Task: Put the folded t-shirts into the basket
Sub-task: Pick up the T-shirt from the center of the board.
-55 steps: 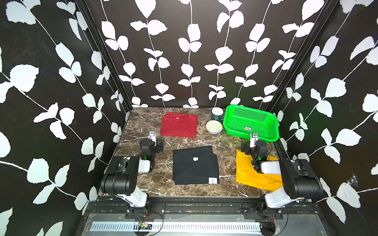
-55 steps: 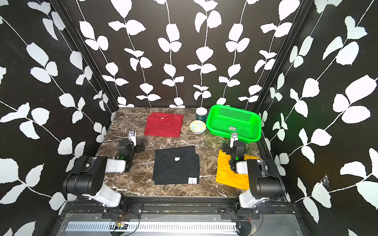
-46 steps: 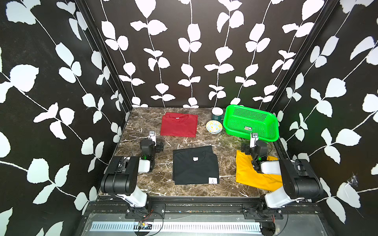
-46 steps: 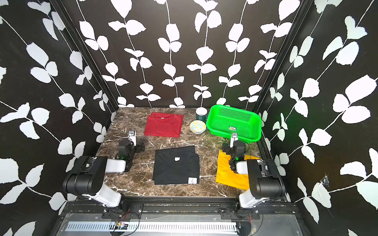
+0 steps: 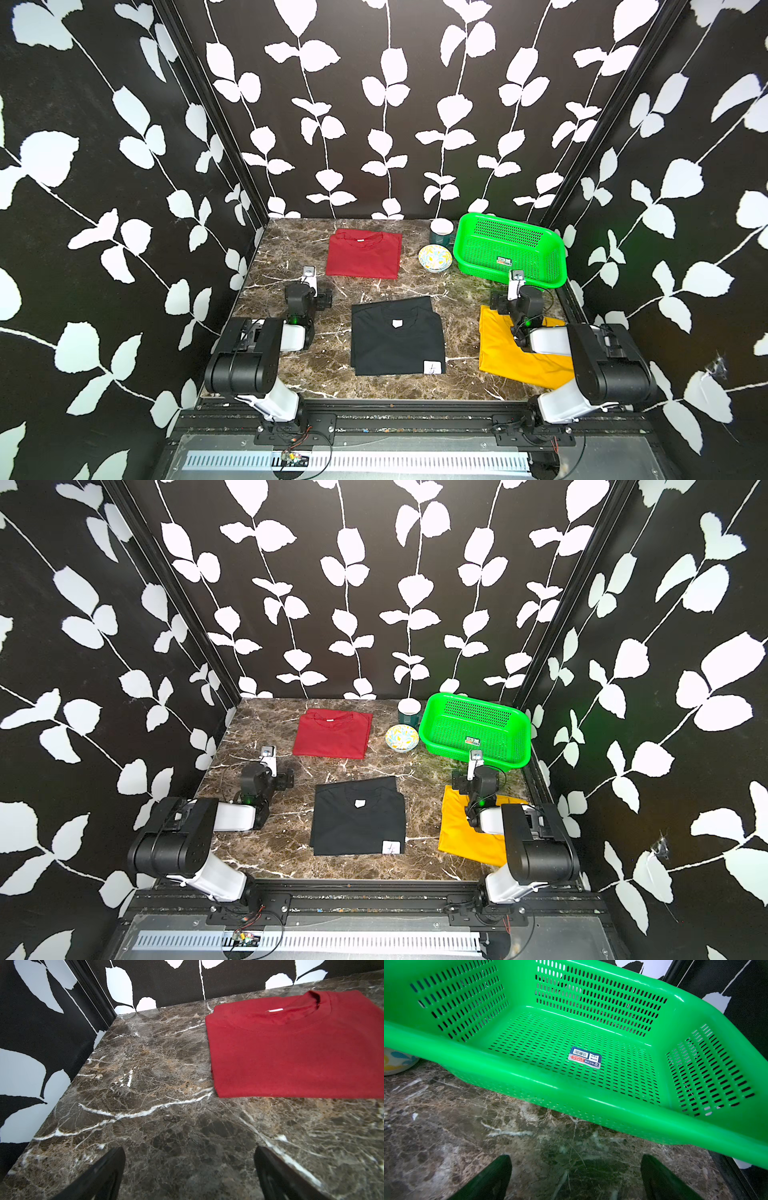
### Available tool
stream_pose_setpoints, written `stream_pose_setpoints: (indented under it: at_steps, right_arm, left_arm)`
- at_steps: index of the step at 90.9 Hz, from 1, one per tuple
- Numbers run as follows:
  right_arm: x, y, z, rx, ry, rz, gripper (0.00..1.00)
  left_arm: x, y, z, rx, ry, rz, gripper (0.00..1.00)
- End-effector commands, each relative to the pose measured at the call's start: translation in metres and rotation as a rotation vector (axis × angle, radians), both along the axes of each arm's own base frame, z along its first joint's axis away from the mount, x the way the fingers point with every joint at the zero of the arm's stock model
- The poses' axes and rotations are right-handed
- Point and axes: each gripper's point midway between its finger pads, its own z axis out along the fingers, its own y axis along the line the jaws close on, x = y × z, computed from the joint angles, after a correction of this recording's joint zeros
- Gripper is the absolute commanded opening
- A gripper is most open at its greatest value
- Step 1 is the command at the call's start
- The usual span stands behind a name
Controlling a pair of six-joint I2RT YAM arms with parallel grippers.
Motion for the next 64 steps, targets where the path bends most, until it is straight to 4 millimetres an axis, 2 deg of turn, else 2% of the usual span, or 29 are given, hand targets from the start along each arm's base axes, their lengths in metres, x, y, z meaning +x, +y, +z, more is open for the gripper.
stream_pose_setpoints:
  at_steps: [1,6,9,13,14,16,21,29,34,43,50,57,60,64]
  right_arm:
    - [-0.002,-0.003,0.03,0.011,-0.094,-0.029,0.99]
    - [-0.01,-0.008,0.039,0.027,-0.056,-0.068,0.99]
    - [-0.012,-0.014,0.054,0.046,-0.045,-0.116,0.98]
    - [-0.02,-0.025,0.071,0.076,-0.015,-0.197,0.99]
    - [-0.025,-0.027,0.069,0.074,0.011,-0.214,0.99]
    - [-0.028,-0.031,0.077,0.085,0.021,-0.246,0.99]
    - [-0.038,-0.035,0.093,0.134,0.045,-0.301,0.99]
    - [-0.056,-0.038,0.109,0.205,0.084,-0.368,0.99]
    - [-0.068,-0.042,0.118,0.217,0.105,-0.41,0.99]
    - [-0.086,-0.037,0.122,0.193,0.172,-0.366,0.99]
    - [-0.098,-0.041,0.123,0.213,0.143,-0.402,0.99]
    - [-0.12,-0.044,0.11,0.315,0.148,-0.487,0.99]
    - [-0.12,-0.036,0.107,0.357,0.136,-0.445,0.99]
    - [-0.109,-0.006,0.112,0.43,0.103,-0.265,0.99]
  left_arm:
    - [0.0,0.001,0.013,-0.005,-0.044,0.004,0.99]
    - [0.001,0.002,0.014,-0.004,-0.05,0.008,0.99]
    - [0.001,0.002,0.017,-0.004,-0.058,0.005,0.99]
    - [-0.001,-0.005,0.021,0.0,-0.046,-0.034,0.99]
    - [-0.001,-0.007,0.023,-0.001,-0.047,-0.046,0.99]
    - [-0.001,-0.011,0.029,-0.003,-0.046,-0.07,0.99]
    - [-0.007,-0.015,0.033,-0.037,0.034,-0.081,0.99]
    - [-0.011,-0.011,0.056,-0.149,0.095,-0.002,0.99]
    - [-0.019,-0.016,0.069,-0.235,0.132,0.005,0.99]
    - [-0.04,-0.021,0.086,-0.421,0.192,0.071,0.99]
    - [-0.06,-0.017,0.08,-0.586,0.221,0.196,0.99]
    - [-0.065,-0.031,0.083,-0.715,0.164,0.139,0.99]
    - [-0.067,-0.043,0.084,-0.775,0.154,0.077,0.99]
    - [-0.069,-0.058,0.087,-0.833,0.168,0.007,0.99]
